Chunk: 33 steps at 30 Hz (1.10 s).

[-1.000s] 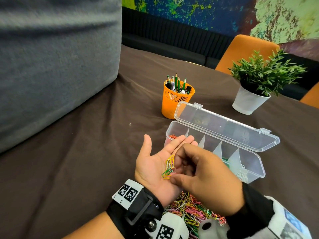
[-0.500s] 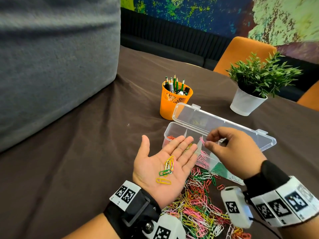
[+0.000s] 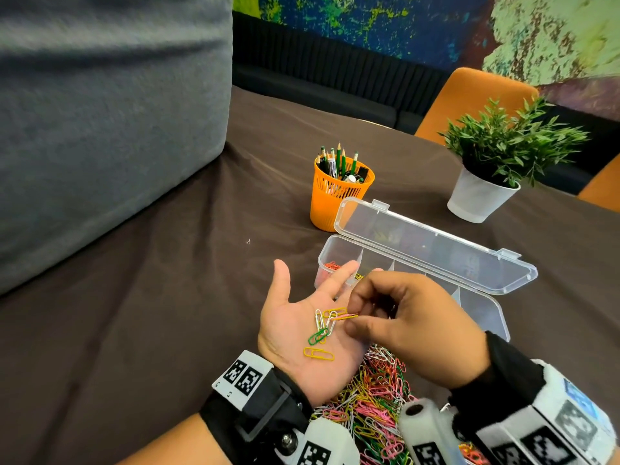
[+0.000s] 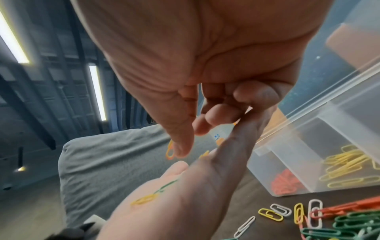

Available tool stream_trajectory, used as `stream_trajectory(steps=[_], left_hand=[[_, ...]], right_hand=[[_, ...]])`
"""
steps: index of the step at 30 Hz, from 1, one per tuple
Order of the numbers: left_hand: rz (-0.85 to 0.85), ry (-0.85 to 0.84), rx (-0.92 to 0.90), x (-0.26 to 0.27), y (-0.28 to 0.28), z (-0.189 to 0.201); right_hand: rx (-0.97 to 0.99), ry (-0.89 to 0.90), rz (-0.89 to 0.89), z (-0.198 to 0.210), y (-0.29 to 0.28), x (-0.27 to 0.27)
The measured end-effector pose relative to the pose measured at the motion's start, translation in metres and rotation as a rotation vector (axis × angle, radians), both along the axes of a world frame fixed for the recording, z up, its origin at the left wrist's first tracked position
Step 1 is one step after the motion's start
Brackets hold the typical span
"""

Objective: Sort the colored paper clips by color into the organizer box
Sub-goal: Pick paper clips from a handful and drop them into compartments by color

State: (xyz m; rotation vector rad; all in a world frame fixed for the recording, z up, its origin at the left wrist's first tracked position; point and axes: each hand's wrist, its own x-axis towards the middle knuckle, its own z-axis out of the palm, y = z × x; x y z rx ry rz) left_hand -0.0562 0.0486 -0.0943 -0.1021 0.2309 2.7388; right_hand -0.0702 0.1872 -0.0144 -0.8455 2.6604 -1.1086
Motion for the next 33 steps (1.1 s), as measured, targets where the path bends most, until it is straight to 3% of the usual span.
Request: stream_trajectory(steps=[12, 19, 24, 27, 30, 33], left_hand=[[0.001, 0.028, 0.021, 0.002, 0.001, 0.003], [0.06, 0.01, 0.042, 0.002, 0.006, 0.002], [0.056, 0.001, 0.028, 0.003, 0.004, 0.005], [0.045, 0.001, 0.032, 0.003, 0.003, 0.006], [0.041, -0.035, 0.042, 0.002, 0.002, 0.003], [0.05, -0.051, 0.066, 0.001, 0.001, 0.0]], right_hand=[[0.015, -0.008, 0.0, 0.007, 0.007, -0.006], [0.21, 0.23, -0.084, 0.001, 0.008, -0.006], [0.256, 0.238, -0.052, 0.002, 0.009, -0.007], [0.162, 0.135, -0.038, 0.008, 0.014, -0.009], [0.043, 0.14, -0.146, 0.018, 0.029, -0.02], [0.118, 0.249, -0.309, 0.021, 0.047, -0.037]])
